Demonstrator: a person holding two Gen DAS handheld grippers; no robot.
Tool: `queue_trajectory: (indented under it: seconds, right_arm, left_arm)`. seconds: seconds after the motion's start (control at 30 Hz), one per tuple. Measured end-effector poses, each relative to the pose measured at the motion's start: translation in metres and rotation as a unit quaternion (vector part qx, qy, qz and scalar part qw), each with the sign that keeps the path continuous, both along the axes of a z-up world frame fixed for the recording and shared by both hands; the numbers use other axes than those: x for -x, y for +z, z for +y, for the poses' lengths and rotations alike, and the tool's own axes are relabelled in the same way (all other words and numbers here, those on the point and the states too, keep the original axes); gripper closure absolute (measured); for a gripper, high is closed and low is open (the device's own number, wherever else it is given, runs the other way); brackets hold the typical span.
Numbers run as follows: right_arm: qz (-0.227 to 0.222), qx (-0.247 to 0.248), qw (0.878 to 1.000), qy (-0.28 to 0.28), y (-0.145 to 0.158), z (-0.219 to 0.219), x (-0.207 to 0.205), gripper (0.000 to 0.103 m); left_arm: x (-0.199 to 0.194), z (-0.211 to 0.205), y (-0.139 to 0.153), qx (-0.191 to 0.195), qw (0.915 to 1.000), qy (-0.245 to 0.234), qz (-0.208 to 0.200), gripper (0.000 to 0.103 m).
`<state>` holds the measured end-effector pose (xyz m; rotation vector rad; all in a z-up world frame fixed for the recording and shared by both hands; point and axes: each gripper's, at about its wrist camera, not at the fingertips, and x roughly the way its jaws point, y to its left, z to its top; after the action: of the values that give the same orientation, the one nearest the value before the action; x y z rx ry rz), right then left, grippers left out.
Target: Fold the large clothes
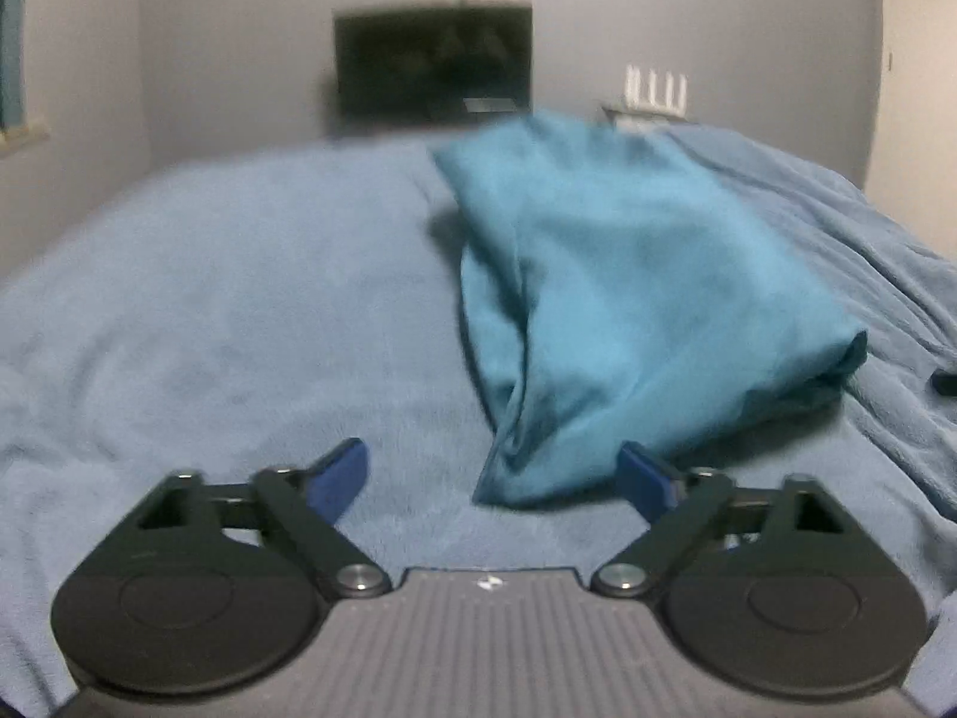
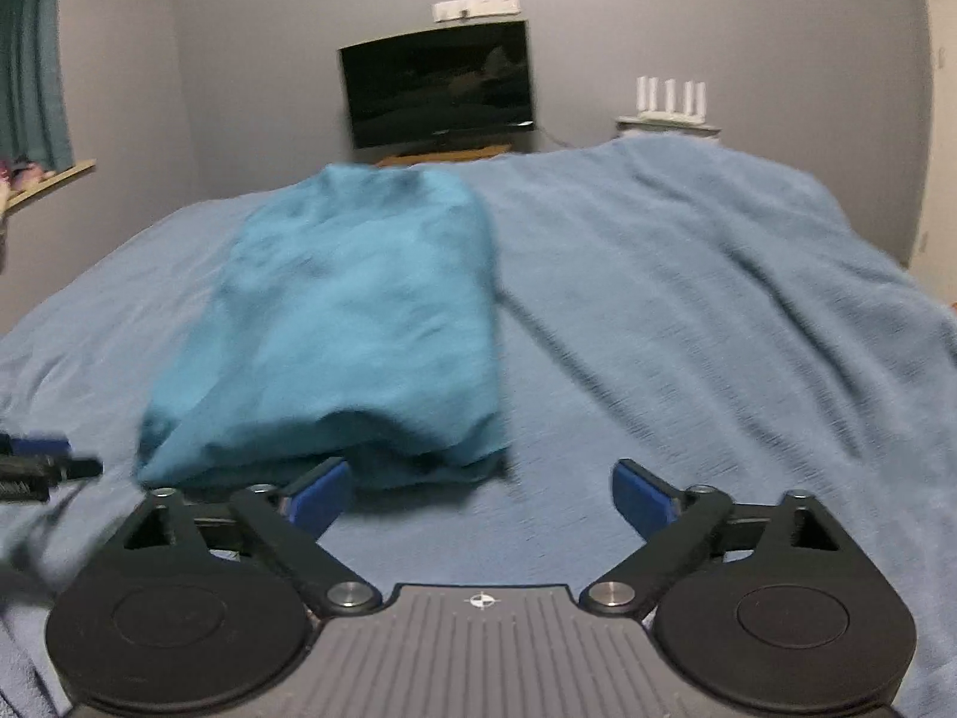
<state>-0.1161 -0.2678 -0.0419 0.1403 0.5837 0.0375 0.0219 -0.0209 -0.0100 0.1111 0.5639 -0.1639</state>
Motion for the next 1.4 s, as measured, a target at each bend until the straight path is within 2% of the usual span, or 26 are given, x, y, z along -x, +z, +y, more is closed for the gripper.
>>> queue_trajectory:
  seconds: [0.1, 0.27, 0.37, 0.43, 0.47, 0.57, 0.63, 0.67, 0.83, 1.03, 1.4]
  right_arm:
    - [0.008, 0.013, 0.999, 0.034, -0.017, 0.02, -0.008, 0.005]
    - [0.004, 0.045, 0.998, 0.053, -0.023, 0.033, -0.011, 0.003]
    - [0.008, 0.046, 0.998, 0.041, -0.02, 0.029, -0.008, 0.0]
    - [0.031, 0.047, 0.998, 0.04, -0.02, 0.027, -0.003, 0.0]
    - [0.048, 0.039, 0.997, 0.039, -0.019, 0.023, 0.0, 0.0]
    - [0.073, -0.009, 0.997, 0.018, -0.01, 0.006, 0.015, 0.0]
    - [0.08, -0.038, 0.996, 0.011, -0.006, -0.002, 0.028, 0.0]
    - [0.078, -0.038, 0.996, 0.007, -0.005, -0.002, 0.032, 0.0]
    - [0.042, 0.018, 0.999, -0.009, -0.006, 0.019, 0.031, 0.0]
    - [0.002, 0.074, 0.997, 0.022, -0.003, 0.041, 0.039, 0.0]
    - [-0.006, 0.08, 0.996, 0.025, 0.001, 0.043, 0.044, 0.0]
  left_arm:
    - [0.021, -0.031, 0.006, -0.03, 0.9992, 0.023, -0.014, 0.009]
    - [0.044, -0.065, 0.01, -0.053, 0.9978, 0.041, 0.007, 0.009]
    - [0.04, -0.067, -0.002, -0.035, 0.9952, 0.073, 0.054, 0.009]
    - [0.034, -0.065, -0.016, -0.031, 0.9921, 0.079, 0.093, 0.009]
    - [0.032, -0.064, -0.018, -0.026, 0.9917, 0.079, 0.098, 0.009]
    - [0.04, -0.065, -0.015, -0.015, 0.9954, 0.059, 0.074, 0.009]
    - [0.043, -0.073, -0.015, -0.028, 0.9972, 0.03, 0.063, 0.009]
    - [0.043, -0.078, -0.016, -0.035, 0.9973, 0.014, 0.063, 0.009]
    - [0.04, -0.088, -0.02, -0.037, 0.9972, -0.011, 0.064, 0.009]
    - [0.051, -0.085, -0.016, -0.036, 0.9985, -0.008, 0.042, 0.009]
    - [0.058, -0.085, -0.014, -0.045, 0.9986, -0.004, 0.028, 0.009]
